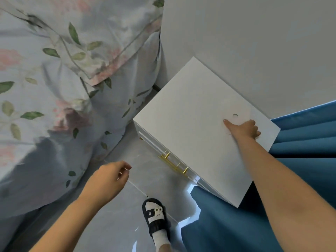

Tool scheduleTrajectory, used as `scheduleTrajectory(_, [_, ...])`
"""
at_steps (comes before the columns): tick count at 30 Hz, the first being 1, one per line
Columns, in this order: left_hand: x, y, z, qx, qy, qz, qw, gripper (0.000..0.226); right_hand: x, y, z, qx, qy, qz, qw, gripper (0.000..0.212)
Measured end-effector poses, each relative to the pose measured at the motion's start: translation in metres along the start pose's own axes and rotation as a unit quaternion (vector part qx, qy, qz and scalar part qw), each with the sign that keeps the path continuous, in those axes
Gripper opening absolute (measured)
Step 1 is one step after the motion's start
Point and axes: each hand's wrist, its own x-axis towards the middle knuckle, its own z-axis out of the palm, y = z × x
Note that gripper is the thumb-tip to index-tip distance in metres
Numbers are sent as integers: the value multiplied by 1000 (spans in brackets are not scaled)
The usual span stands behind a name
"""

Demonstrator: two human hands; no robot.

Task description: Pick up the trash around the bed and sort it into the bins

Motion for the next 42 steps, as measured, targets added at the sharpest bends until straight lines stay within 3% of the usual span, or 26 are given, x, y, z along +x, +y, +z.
scheduleTrajectory(5, [3,-10,-9,-20,17,-10,1000,24,-26,-25,-6,105,-27,-89,990,63])
scheduleTrajectory(8, [-5,-24,-12,-52,37,-19,998,25,-79,-57,-7,181,-74,-169,966,42])
scheduleTrajectory(11, [-21,-52,-14,-73,55,-31,995,25,-159,-85,9,125,-172,-294,932,32])
scheduleTrajectory(14, [-51,-101,-14,-91,81,-67,990,25,-254,-101,49,-1,-272,-409,871,24])
scheduleTrajectory(18, [-122,-198,-3,-116,119,-145,975,25,-389,-111,121,-116,-381,-510,762,25])
scheduleTrajectory(24, [-278,-381,42,-162,167,-271,934,25,-623,-72,227,-240,-466,-605,599,23])
scheduleTrajectory(30, [-450,-518,113,-237,201,-391,867,25,-820,19,330,-347,-481,-660,461,28])
scheduleTrajectory(33, [-503,-558,148,-260,201,-432,840,28,-886,66,372,-376,-478,-670,425,34])
scheduleTrajectory(37, [-529,-589,189,-284,202,-464,814,27,-937,118,427,-418,-459,-678,394,37])
scheduleTrajectory(42, [-520,-611,226,-284,236,-470,802,28,-952,165,490,-503,-396,-704,308,31])
